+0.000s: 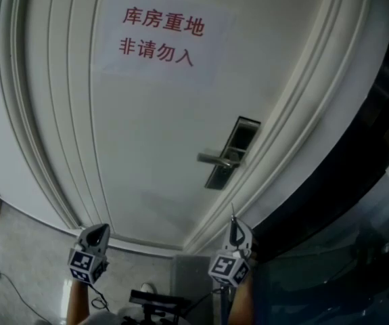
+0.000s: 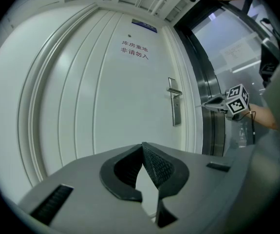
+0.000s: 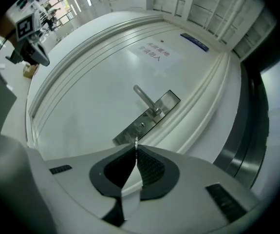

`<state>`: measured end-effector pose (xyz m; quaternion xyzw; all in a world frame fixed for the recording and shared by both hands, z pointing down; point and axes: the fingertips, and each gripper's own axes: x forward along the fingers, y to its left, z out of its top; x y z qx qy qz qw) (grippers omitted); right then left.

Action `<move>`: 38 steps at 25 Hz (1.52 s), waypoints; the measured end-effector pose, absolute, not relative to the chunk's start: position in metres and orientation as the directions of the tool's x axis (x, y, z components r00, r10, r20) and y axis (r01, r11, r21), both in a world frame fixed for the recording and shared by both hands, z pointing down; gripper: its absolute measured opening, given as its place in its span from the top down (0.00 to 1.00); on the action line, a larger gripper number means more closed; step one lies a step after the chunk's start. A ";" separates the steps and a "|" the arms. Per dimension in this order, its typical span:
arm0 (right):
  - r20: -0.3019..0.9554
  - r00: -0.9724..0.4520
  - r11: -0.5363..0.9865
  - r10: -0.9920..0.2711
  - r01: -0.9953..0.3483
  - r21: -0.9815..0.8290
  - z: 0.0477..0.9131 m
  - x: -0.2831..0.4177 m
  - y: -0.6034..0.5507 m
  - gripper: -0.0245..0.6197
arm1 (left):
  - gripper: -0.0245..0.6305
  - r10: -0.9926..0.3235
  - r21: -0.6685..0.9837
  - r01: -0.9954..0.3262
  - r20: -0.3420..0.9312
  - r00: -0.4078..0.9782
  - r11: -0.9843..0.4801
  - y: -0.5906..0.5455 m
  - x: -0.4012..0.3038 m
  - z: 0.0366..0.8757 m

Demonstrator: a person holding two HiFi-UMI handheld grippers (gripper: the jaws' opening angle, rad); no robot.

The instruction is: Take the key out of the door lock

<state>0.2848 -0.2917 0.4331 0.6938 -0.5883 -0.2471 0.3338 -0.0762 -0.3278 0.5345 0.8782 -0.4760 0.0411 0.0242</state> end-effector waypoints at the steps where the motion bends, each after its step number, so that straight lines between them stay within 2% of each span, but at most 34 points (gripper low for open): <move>1: 0.053 0.181 -0.087 -0.982 -0.684 0.724 0.436 0.283 -0.288 0.93 | 0.95 -0.833 0.004 -0.837 0.096 0.545 -0.547 -0.326 -0.076 0.535; 12: 0.094 0.162 -0.109 -0.982 -0.904 0.413 0.461 0.260 -0.247 0.93 | 0.95 -0.819 -0.007 -0.822 0.091 0.566 -0.569 -0.314 -0.081 0.536; 21: 0.110 0.124 -0.099 -0.986 -0.974 0.206 0.475 0.236 -0.220 0.93 | 0.95 -0.810 -0.028 -0.811 0.074 0.581 -0.584 -0.304 -0.085 0.530; 38: 0.103 0.093 -0.081 -0.990 -0.990 0.119 0.504 0.218 -0.173 0.93 | 0.95 -0.802 -0.034 -0.802 0.060 0.594 -0.596 -0.275 -0.087 0.535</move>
